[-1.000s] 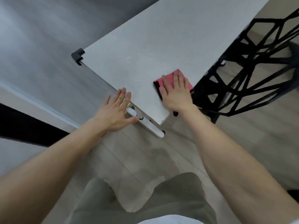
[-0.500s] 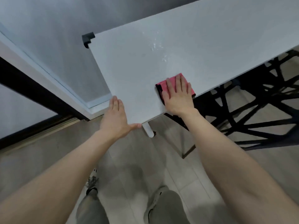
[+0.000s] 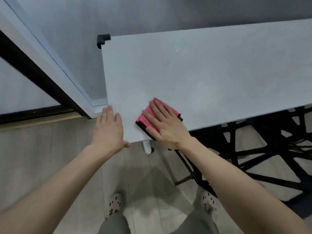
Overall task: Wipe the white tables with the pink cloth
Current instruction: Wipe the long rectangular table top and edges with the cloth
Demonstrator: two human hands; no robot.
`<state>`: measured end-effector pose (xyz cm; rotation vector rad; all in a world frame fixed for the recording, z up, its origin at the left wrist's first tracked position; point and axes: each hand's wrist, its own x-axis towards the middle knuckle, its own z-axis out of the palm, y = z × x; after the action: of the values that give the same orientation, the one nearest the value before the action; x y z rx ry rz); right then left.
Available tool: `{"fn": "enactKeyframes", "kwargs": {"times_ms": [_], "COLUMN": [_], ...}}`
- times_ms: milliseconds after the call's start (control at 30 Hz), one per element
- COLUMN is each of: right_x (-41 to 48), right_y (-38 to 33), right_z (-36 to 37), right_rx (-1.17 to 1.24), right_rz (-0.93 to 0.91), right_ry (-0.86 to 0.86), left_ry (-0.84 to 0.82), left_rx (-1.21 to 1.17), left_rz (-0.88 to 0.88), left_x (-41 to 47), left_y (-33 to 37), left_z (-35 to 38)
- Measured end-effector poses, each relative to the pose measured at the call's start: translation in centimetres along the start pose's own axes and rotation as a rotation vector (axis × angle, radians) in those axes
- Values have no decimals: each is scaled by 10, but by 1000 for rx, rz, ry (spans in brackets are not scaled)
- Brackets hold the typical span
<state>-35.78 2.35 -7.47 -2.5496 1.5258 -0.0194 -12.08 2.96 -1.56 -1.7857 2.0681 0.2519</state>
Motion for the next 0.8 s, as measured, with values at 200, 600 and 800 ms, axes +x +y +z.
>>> {"fn": "enactKeyframes", "kwargs": {"times_ms": [200,600,800], "right_x": [10,65,67], "right_y": [144,189,107], "right_z": [-43,-45,-26], "right_rx": [13,-39,-39], "right_rz": [-81,-408,-516], "right_ry": [-98,-82,-60], "left_ry": [105,51,140], "left_rx": [-191,-384,-513], "left_rz": [-376,-716,-755], "left_x": [-6,-3,-12], "left_y": [81,156,161], "left_z": [-18,-22,-16]}}
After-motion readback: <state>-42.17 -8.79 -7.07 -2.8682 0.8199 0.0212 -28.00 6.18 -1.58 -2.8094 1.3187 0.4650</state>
